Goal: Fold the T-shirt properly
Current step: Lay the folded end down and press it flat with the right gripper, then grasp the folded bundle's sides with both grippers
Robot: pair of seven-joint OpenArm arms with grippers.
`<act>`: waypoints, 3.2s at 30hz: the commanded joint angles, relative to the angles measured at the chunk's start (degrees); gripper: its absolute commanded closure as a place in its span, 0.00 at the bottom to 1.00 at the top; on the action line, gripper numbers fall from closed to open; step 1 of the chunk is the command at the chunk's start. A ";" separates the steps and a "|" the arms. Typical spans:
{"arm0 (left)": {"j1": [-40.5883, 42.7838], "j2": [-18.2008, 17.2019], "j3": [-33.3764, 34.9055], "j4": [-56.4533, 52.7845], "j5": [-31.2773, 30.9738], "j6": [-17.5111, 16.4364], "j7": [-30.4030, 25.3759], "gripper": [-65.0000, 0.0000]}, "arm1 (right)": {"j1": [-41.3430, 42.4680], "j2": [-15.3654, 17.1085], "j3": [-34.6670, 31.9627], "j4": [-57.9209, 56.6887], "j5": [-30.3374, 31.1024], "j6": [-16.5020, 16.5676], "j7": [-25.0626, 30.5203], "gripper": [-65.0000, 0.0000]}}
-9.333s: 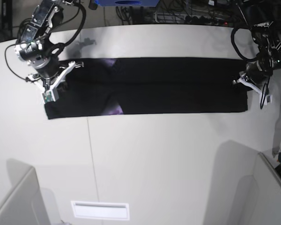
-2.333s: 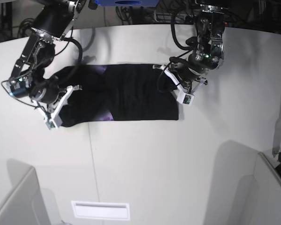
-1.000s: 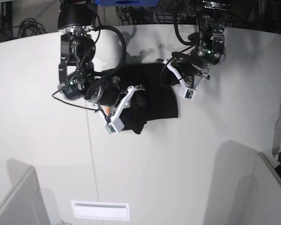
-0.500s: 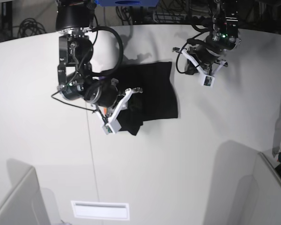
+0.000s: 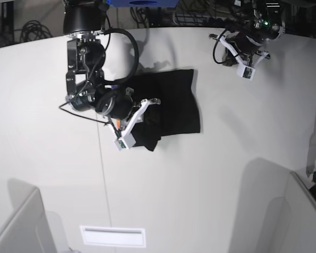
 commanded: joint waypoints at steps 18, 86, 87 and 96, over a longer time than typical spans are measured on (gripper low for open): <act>-0.09 -0.43 -2.94 1.00 -0.65 -0.45 -0.96 1.00 | 1.46 -2.72 -1.59 -4.59 1.50 -4.27 1.26 0.69; -23.83 1.68 9.11 -23.79 -37.49 14.32 2.11 0.00 | -12.96 11.53 9.75 10.36 1.67 2.85 11.28 1.00; -24.09 1.68 9.90 -23.97 -37.49 14.58 2.11 0.00 | -13.04 11.53 10.45 10.36 1.67 2.94 11.28 1.00; -24.62 1.68 11.75 -24.15 -37.40 16.08 2.11 0.88 | -14.54 11.53 18.89 10.36 1.67 12.43 10.93 1.00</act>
